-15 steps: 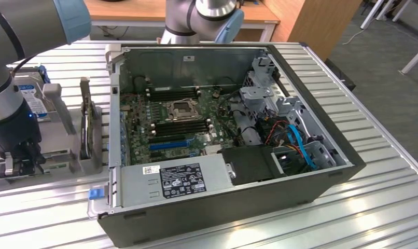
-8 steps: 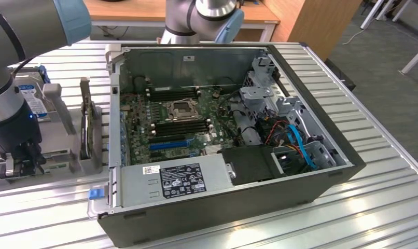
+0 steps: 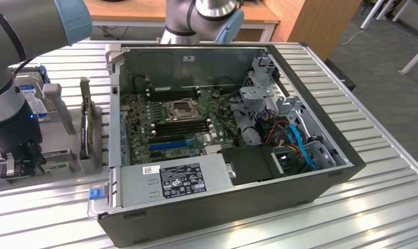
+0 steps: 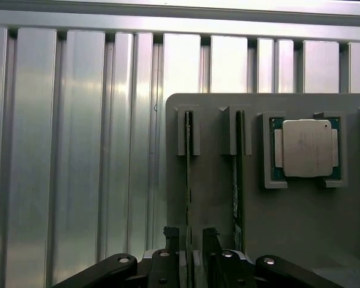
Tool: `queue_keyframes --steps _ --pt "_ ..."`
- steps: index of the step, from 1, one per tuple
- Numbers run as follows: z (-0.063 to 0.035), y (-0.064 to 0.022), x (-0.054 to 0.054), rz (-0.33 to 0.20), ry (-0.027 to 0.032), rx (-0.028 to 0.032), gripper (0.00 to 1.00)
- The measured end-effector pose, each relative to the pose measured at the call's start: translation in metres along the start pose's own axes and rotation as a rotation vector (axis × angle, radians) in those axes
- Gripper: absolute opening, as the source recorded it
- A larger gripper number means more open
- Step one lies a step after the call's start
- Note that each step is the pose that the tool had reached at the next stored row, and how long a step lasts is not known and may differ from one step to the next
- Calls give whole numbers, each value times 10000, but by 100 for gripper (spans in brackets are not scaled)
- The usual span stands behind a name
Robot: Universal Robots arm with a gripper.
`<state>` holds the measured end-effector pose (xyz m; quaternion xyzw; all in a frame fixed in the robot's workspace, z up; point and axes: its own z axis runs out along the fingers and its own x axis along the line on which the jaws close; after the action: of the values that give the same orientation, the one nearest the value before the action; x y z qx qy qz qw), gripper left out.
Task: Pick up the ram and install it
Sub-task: 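Pick up the ram and move it above insertion slot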
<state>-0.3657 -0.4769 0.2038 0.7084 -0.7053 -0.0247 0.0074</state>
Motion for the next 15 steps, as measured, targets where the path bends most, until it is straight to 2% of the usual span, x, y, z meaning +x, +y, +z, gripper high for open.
queue_keyframes --steps 15 --pt "12 -1 0 0 0 -1 29"
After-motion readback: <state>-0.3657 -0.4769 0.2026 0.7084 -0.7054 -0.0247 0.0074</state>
